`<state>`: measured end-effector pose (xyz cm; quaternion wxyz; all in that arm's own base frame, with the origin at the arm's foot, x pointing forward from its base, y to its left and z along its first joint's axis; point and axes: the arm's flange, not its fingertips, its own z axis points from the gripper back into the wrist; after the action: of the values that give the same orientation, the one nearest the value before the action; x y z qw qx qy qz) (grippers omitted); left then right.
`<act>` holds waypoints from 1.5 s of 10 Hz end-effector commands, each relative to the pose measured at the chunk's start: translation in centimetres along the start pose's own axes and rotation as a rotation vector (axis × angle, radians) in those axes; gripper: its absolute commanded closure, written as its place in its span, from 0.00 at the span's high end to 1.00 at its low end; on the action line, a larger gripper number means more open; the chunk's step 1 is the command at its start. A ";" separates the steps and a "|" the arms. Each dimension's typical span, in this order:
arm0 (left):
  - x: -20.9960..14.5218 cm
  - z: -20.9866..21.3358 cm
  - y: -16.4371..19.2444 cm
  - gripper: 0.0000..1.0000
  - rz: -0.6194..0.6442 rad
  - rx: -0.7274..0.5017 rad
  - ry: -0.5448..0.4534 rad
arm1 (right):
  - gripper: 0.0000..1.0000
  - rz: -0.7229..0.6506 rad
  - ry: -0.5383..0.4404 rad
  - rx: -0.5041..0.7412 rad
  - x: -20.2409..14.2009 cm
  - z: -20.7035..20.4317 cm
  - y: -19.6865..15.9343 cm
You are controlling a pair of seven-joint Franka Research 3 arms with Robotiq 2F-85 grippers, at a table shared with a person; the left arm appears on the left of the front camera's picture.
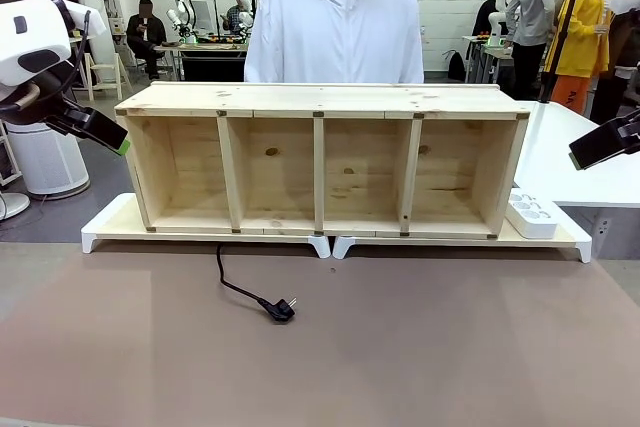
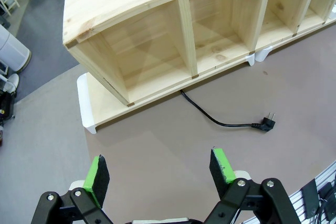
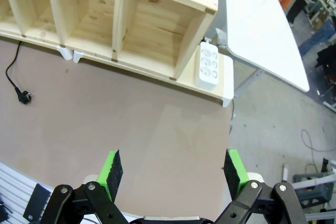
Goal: Perform cable management.
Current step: When the cord part of the Power Cable appears at the lower middle area of the table and stops, grasp the cord part of the Power Cable.
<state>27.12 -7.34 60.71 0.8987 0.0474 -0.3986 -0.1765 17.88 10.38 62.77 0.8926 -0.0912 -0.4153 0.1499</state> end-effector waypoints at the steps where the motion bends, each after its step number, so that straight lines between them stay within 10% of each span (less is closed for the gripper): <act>1: 0.1 -0.1 0.1 1.00 -0.007 0.006 -0.008 | 1.00 0.065 0.032 0.038 1.5 -1.0 0.9; 15: 0.1 -0.1 0.1 1.00 -0.007 0.006 -0.008 | 1.00 0.535 0.225 0.584 12.9 -22.7 23.3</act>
<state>27.14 -7.32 60.72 0.8987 0.0468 -0.3987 -0.1764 37.71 35.03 50.63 0.8599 0.0309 -0.2177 0.4606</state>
